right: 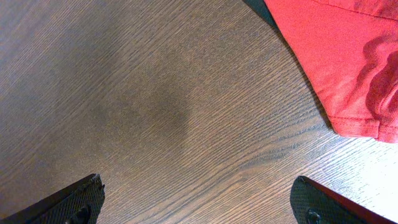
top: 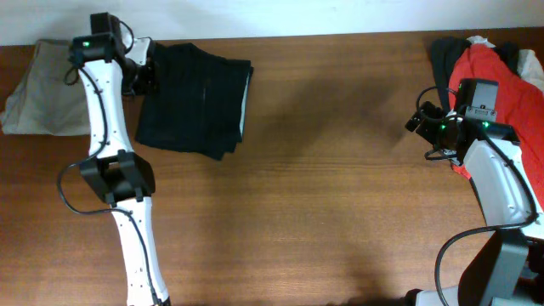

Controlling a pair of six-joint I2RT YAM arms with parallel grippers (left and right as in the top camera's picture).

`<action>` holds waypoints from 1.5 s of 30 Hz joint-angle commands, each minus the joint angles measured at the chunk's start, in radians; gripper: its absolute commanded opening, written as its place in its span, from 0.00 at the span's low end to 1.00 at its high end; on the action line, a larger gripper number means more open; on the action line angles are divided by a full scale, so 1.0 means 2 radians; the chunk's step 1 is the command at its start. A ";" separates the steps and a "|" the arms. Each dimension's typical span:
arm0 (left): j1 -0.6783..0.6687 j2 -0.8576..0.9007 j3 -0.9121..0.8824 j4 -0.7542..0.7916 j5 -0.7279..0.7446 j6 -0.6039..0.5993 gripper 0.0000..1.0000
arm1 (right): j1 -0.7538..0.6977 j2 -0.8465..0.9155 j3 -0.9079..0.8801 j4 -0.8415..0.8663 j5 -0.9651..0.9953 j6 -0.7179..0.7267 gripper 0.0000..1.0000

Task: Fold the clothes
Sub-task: 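Carry the folded shorts with the left gripper onto the khaki garment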

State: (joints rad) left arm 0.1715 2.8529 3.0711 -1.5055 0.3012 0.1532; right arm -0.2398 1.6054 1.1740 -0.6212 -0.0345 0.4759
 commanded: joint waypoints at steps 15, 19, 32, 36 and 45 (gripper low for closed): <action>0.084 -0.108 0.020 0.154 -0.055 -0.005 0.01 | -0.002 -0.005 -0.001 0.000 0.005 0.006 0.99; 0.095 -0.134 0.020 0.166 -0.058 -0.005 0.01 | -0.002 -0.005 -0.001 0.000 0.005 0.006 0.99; 0.130 -0.133 -0.159 0.357 -0.162 -0.001 0.01 | -0.002 -0.005 -0.001 0.000 0.005 0.006 0.99; 0.151 -0.133 -0.166 0.382 -0.162 -0.001 0.01 | -0.002 -0.005 -0.001 0.000 0.005 0.006 0.99; 0.162 -0.134 -0.234 0.464 -0.162 -0.001 0.86 | -0.002 -0.005 -0.001 0.000 0.005 0.006 0.99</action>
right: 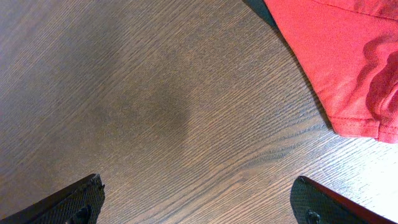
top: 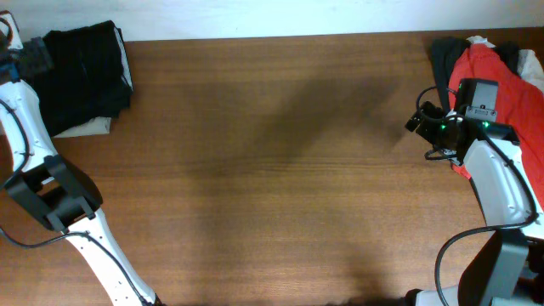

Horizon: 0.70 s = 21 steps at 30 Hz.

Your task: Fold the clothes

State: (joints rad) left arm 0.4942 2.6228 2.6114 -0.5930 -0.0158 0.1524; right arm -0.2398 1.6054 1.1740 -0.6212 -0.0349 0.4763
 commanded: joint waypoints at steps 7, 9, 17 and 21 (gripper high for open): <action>-0.007 -0.039 -0.005 -0.130 0.064 -0.010 0.04 | -0.002 -0.005 -0.001 0.000 0.005 0.006 0.99; -0.007 -0.030 -0.005 -0.192 0.064 -0.028 0.01 | -0.002 -0.005 -0.001 0.000 0.005 0.006 0.99; 0.015 0.024 -0.012 -0.217 -0.016 -0.044 0.01 | -0.002 -0.005 -0.001 0.000 0.005 0.006 0.99; 0.042 0.024 -0.056 -0.208 -0.012 -0.044 0.01 | -0.002 -0.005 -0.001 0.000 0.005 0.006 0.99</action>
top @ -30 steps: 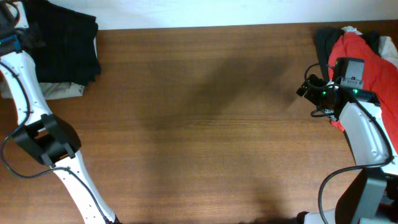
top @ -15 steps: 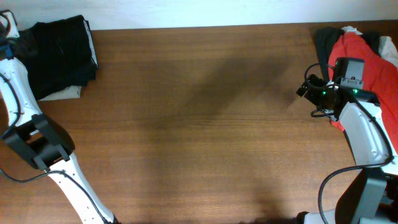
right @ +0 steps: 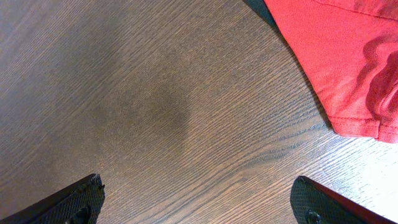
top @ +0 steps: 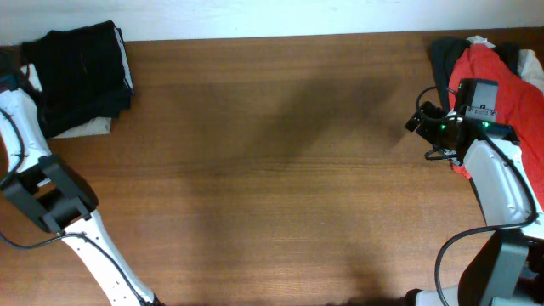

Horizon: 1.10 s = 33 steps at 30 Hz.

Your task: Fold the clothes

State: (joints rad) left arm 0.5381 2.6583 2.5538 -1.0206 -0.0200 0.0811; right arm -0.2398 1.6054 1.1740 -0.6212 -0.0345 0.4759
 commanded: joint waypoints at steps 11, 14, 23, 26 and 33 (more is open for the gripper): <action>0.040 -0.114 -0.042 0.013 0.093 -0.047 0.08 | -0.002 -0.005 -0.001 0.000 0.005 0.006 0.99; 0.028 -0.198 -0.042 0.001 0.204 -0.062 0.39 | -0.002 -0.005 -0.001 0.000 0.005 0.006 0.99; -0.054 -0.306 -0.042 -0.076 0.408 -0.061 0.99 | -0.009 -0.013 0.004 0.013 -0.250 0.030 0.98; -0.068 -0.306 -0.042 -0.087 0.408 -0.061 0.99 | -0.012 -0.061 0.009 0.047 -0.342 -0.016 0.99; -0.069 -0.306 -0.042 -0.089 0.408 -0.061 0.99 | -0.012 -0.345 0.009 -0.046 -0.168 -0.040 0.99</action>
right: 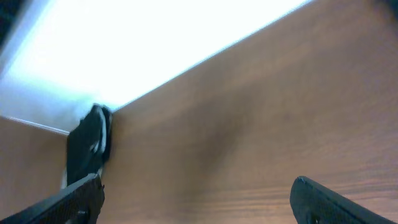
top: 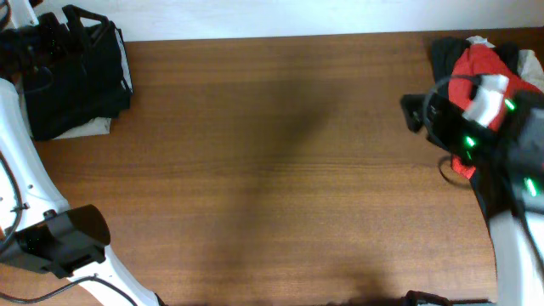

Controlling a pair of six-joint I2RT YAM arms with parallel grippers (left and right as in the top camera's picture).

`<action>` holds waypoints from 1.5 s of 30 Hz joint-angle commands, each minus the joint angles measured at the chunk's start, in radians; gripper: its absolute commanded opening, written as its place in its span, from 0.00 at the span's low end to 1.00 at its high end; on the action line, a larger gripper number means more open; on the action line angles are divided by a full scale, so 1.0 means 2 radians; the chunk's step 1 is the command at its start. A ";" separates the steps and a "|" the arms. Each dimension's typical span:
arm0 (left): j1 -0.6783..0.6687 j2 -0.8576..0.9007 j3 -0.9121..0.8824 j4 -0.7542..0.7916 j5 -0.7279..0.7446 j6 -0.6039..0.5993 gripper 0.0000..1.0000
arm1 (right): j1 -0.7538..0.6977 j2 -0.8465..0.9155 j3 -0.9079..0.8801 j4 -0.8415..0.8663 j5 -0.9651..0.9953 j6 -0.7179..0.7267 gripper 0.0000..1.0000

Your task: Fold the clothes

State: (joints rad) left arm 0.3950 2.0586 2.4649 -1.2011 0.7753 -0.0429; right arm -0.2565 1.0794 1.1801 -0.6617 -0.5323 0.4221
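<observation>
A folded black garment (top: 78,78) lies at the table's far left corner, small and dim in the right wrist view as the black garment (right: 87,149). My left gripper (top: 53,32) hovers at its back edge; its jaws are too dark to read. A heap of unfolded clothes with a red garment (top: 478,59) on top sits at the far right corner. My right gripper (top: 418,112), blurred, hangs beside that heap. In its wrist view the right gripper (right: 199,200) is open with only bare table between the fingertips (right: 78,200).
A light cloth edge (top: 92,127) peeks out from under the black garment. A dark garment (top: 442,53) and a white one (top: 481,40) lie in the heap under the red one. The wooden table (top: 280,170) spans the space between the two piles.
My right arm has swung up: its camera looked down at the red cloth's corner and now looks across the table toward the black garment. My left gripper moved from the garment's left side to its back edge.
First my left gripper was at the folded black garment, which lay right of a beige garment. Later the black garment sat in the far left corner over the beige one. The right gripper stayed open by the red heap until its swing now.
</observation>
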 commanded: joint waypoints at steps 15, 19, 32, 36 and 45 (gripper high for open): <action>0.002 -0.006 0.003 0.001 0.010 0.001 0.99 | -0.002 -0.284 0.004 -0.085 0.103 -0.013 0.99; 0.002 -0.006 0.003 0.001 0.010 0.001 0.99 | 0.019 -0.301 -0.044 -0.114 0.170 -0.013 0.99; 0.002 -0.006 0.003 0.001 0.010 0.001 0.99 | 0.139 -0.537 -0.540 0.245 0.267 -0.011 0.99; 0.002 -0.006 0.003 0.001 0.010 0.001 0.99 | 0.135 -0.538 -0.587 0.312 0.284 -0.013 0.99; 0.002 -0.006 0.003 0.001 0.010 0.001 0.99 | 0.134 -0.538 -0.587 0.291 0.259 -0.144 0.99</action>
State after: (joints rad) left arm 0.3950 2.0586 2.4649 -1.2003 0.7788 -0.0429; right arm 0.0128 0.0139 0.0101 -0.0723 -0.0048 0.2031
